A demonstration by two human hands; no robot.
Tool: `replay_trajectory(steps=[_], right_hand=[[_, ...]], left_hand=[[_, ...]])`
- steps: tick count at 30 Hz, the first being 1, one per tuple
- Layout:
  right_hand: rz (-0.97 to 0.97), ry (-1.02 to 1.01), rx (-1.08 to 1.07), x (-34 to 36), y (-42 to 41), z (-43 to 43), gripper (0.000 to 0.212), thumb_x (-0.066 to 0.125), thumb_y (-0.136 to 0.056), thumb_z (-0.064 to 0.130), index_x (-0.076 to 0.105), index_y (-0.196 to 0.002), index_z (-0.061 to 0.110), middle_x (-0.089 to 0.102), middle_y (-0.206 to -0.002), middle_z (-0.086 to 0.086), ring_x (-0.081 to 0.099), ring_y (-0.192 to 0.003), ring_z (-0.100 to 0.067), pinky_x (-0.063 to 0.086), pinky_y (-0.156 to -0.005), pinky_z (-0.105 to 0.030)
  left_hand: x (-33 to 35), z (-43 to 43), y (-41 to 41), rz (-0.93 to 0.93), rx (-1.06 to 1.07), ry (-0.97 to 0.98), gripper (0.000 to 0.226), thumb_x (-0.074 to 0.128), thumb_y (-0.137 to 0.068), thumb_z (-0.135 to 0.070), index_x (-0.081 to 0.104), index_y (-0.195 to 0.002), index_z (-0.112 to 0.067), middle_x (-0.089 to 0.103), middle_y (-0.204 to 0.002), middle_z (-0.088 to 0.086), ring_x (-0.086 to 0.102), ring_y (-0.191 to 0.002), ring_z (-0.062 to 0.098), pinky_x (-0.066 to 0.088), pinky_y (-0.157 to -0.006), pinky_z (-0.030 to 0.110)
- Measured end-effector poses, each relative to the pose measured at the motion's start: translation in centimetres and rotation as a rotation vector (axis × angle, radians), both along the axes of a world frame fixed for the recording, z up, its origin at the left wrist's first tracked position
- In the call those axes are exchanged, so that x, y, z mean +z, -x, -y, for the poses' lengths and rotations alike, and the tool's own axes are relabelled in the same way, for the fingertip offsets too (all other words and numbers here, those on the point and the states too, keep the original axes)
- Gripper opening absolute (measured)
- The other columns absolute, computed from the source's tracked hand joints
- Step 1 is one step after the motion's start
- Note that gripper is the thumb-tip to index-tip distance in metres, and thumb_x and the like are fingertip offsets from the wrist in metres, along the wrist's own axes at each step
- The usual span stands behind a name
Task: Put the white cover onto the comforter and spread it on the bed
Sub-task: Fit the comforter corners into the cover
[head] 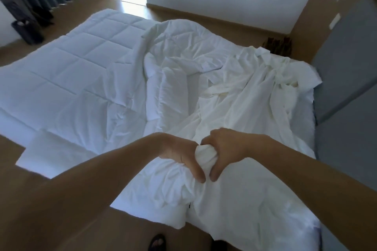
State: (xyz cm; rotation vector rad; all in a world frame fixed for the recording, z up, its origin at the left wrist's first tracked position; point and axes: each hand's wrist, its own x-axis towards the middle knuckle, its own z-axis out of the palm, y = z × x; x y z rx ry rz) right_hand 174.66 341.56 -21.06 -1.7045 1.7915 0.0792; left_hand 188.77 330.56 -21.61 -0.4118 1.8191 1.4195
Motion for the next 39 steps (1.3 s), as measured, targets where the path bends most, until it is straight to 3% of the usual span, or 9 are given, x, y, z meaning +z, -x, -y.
replay_trajectory(steps=[5, 7, 14, 18, 21, 23, 27, 33, 39], right_hand=[[0.292, -0.232, -0.061, 0.6, 3.9, 2.0, 0.023, 0.074, -0.077, 0.059, 0.066, -0.082, 0.038, 0.069, -0.082, 0.016, 0.066, -0.082, -0.003, 0.049, -0.079, -0.022], [0.392, -0.262, -0.140, 0.6, 5.4, 2.7, 0.034, 0.055, -0.090, 0.063, 0.072, -0.087, 0.034, 0.073, -0.090, 0.011, 0.069, -0.088, -0.007, 0.051, -0.089, -0.026], [0.314, -0.146, -0.069, -0.8, 10.4, 5.0, 0.051, 0.061, -0.089, 0.060, 0.053, -0.068, 0.014, 0.054, -0.069, 0.004, 0.054, -0.069, -0.014, 0.040, -0.070, -0.028], [0.290, -0.077, -0.129, -0.7, 13.4, 6.1, 0.051, 0.058, -0.088, 0.062, 0.051, -0.066, 0.016, 0.055, -0.069, 0.006, 0.054, -0.068, -0.011, 0.038, -0.067, -0.026], [0.173, -0.079, -0.042, -1.2, 13.2, 6.3, 0.048, 0.063, -0.087, 0.058, 0.050, -0.066, 0.017, 0.054, -0.070, 0.006, 0.052, -0.068, -0.012, 0.036, -0.063, -0.026], [0.149, -0.081, 0.065, -1.3, 12.3, 6.5, 0.029, 0.078, -0.079, 0.048, 0.065, -0.086, 0.023, 0.063, -0.091, 0.009, 0.059, -0.088, -0.014, 0.043, -0.074, -0.026], [0.463, -0.095, 0.165, 0.7, 8.3, 7.1, 0.105, 0.085, -0.052, 0.053, 0.040, -0.146, 0.041, 0.053, -0.134, 0.024, 0.051, -0.125, -0.002, 0.039, -0.105, -0.025], [0.324, -0.216, 0.229, -0.4, 6.1, 7.0, 0.061, 0.090, -0.056, 0.045, 0.066, -0.111, 0.035, 0.073, -0.102, 0.011, 0.070, -0.093, -0.009, 0.056, -0.093, -0.040], [0.297, -0.298, 0.294, 0.9, 9.3, 8.9, 0.012, 0.077, -0.066, 0.017, 0.067, -0.071, 0.023, 0.065, -0.072, 0.003, 0.067, -0.070, -0.023, 0.053, -0.070, -0.039]], left_hand=[[0.0, 0.7, 0.9, 0.030, 0.202, -0.018, 0.051, 0.073, -0.077, -0.029, 0.062, -0.124, -0.011, 0.071, -0.117, 0.005, 0.066, -0.110, 0.020, 0.049, -0.102, 0.032], [-0.2, 0.8, 1.0, 0.048, 0.251, -0.003, 0.053, 0.072, -0.077, -0.032, 0.062, -0.126, -0.013, 0.071, -0.117, 0.003, 0.066, -0.110, 0.018, 0.048, -0.100, 0.030], [-0.7, 0.6, 0.3, 0.074, 0.374, 0.060, 0.055, 0.080, -0.067, -0.031, 0.068, -0.116, -0.011, 0.072, -0.114, 0.006, 0.068, -0.107, 0.021, 0.052, -0.096, 0.028], [0.8, 1.5, -0.1, 0.086, 0.355, 0.119, 0.033, 0.082, -0.071, -0.021, 0.073, -0.102, -0.016, 0.074, -0.091, -0.008, 0.069, -0.085, 0.003, 0.050, -0.079, 0.015], [1.6, 2.2, 0.3, 0.106, 0.324, 0.289, 0.043, 0.085, -0.066, -0.024, 0.072, -0.106, -0.015, 0.075, -0.097, -0.002, 0.071, -0.093, 0.013, 0.057, -0.086, 0.028], [1.9, 2.3, 0.8, 0.102, 0.292, 0.407, 0.048, 0.077, -0.057, -0.031, 0.073, -0.100, -0.009, 0.074, -0.091, 0.004, 0.070, -0.087, 0.020, 0.056, -0.083, 0.032], [3.1, 2.5, 2.1, 0.047, 0.388, 0.452, 0.026, 0.077, -0.063, -0.027, 0.069, -0.087, -0.020, 0.069, -0.078, -0.006, 0.067, -0.076, 0.014, 0.055, -0.075, 0.030], [3.1, 3.0, 1.9, 0.076, 0.318, 0.409, 0.033, 0.083, -0.075, -0.017, 0.067, -0.102, -0.027, 0.069, -0.085, -0.019, 0.065, -0.083, -0.003, 0.050, -0.072, 0.011], [2.3, 2.6, 1.6, 0.162, 0.258, 0.454, 0.044, 0.086, -0.066, -0.028, 0.073, -0.106, -0.015, 0.074, -0.100, 0.003, 0.070, -0.094, 0.018, 0.059, -0.076, 0.025]])
